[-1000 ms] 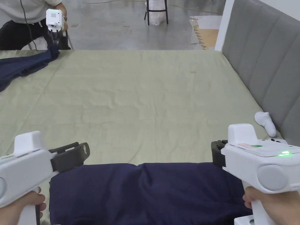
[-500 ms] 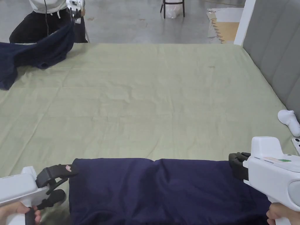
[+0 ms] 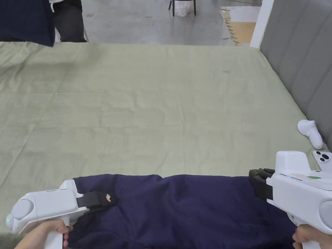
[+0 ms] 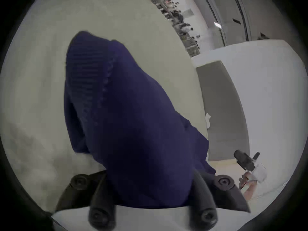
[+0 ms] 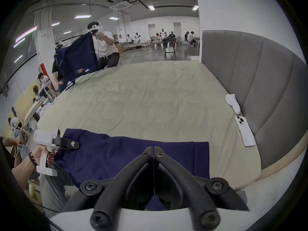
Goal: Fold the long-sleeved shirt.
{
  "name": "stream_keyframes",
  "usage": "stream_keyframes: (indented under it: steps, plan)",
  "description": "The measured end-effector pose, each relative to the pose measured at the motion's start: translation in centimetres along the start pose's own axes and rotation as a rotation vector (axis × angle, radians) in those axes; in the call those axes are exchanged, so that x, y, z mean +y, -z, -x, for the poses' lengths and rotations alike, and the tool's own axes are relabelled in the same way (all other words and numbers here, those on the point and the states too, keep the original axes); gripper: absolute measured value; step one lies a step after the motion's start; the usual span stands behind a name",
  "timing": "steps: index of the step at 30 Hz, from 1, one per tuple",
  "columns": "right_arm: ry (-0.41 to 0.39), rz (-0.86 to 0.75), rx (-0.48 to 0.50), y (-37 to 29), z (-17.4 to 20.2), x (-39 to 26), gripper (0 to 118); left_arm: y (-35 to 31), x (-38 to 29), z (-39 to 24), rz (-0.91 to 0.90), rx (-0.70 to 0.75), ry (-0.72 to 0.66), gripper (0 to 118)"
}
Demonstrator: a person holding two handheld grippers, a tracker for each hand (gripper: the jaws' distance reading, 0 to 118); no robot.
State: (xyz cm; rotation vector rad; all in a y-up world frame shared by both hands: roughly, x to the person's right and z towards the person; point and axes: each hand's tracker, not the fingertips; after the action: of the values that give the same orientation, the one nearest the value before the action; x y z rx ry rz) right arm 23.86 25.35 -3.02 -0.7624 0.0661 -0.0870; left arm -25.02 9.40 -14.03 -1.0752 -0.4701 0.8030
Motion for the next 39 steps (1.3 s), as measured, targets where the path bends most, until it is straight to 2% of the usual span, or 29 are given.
stream_keyframes:
  steps: [2, 5, 7, 13, 15, 16, 20, 23, 28, 31, 34, 35, 36, 39]
  plan:
    - [-0.001, 0.002, -0.007, -0.1, -0.2, 0.0, 0, -0.3, 0.4, -1.0, -0.007, -0.014, -0.016, 23]
    - [0.008, 0.003, -0.014, -0.1, -0.4, 0.0, 0, -1.0, 1.7, -1.1, 0.024, 0.026, 0.043, 23]
    - [0.005, -0.001, -0.021, -0.2, -0.5, 0.1, 0, -1.9, 2.7, -0.8, 0.015, 0.035, 0.002, 23]
    - [-0.002, -0.006, -0.023, -0.4, -0.2, 0.3, 0, -8.0, 7.4, 1.1, -0.124, 0.112, 0.003, 23]
    - [-0.002, -0.008, -0.018, -0.2, 0.0, 0.3, 0, -10.0, 8.4, 2.0, -0.191, 0.183, -0.003, 23]
    - [-0.002, -0.008, -0.013, -0.1, 0.1, 0.3, 0, -10.9, 8.7, 2.4, -0.178, 0.215, -0.039, 23]
    - [-0.002, -0.009, 0.006, 0.3, 0.6, 0.3, 0, -12.1, 9.1, 2.2, -0.170, 0.244, -0.034, 23]
    - [-0.003, -0.007, 0.012, 0.7, 0.7, 0.3, 0, -11.4, 8.2, -1.0, -0.172, 0.268, 0.003, 23]
    - [-0.005, -0.006, 0.015, 0.6, 0.5, 0.1, 0, -8.6, 4.9, -10.4, -0.137, 0.183, 0.188, 23]
    - [0.004, -0.010, 0.009, 0.3, -0.1, -0.2, 0, -4.8, 2.0, -15.1, -0.111, 0.294, 0.325, 23]
    - [0.028, -0.020, 0.005, -0.3, -0.8, -0.7, 0, 0.6, -0.6, -17.1, -0.042, 0.303, 0.342, 25]
    - [0.033, -0.023, 0.002, -0.5, -1.1, -0.8, 0, 2.3, -1.4, -17.1, -0.011, 0.318, 0.341, 29]
    - [0.040, -0.025, -0.002, -0.8, -1.5, -1.0, 0, 4.3, -2.3, -17.4, 0.029, 0.307, 0.335, 39]
    - [0.054, -0.030, -0.020, -1.8, -2.7, -1.5, 0, 9.3, -4.8, -17.2, 0.170, 0.139, 0.276, 71]
